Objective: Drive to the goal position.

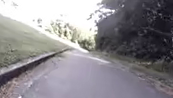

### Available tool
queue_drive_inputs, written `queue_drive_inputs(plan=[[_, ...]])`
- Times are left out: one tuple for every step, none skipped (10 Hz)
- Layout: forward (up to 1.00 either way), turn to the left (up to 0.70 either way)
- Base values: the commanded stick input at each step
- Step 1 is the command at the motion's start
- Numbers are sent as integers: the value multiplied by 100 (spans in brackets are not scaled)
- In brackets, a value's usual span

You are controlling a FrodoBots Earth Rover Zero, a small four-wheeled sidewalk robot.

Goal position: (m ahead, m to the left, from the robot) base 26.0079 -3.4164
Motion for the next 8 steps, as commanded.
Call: queue_drive_inputs(plan=[[100,0],[100,0],[100,0],[100,0],[100,0],[100,0],[100,0],[100,0]])
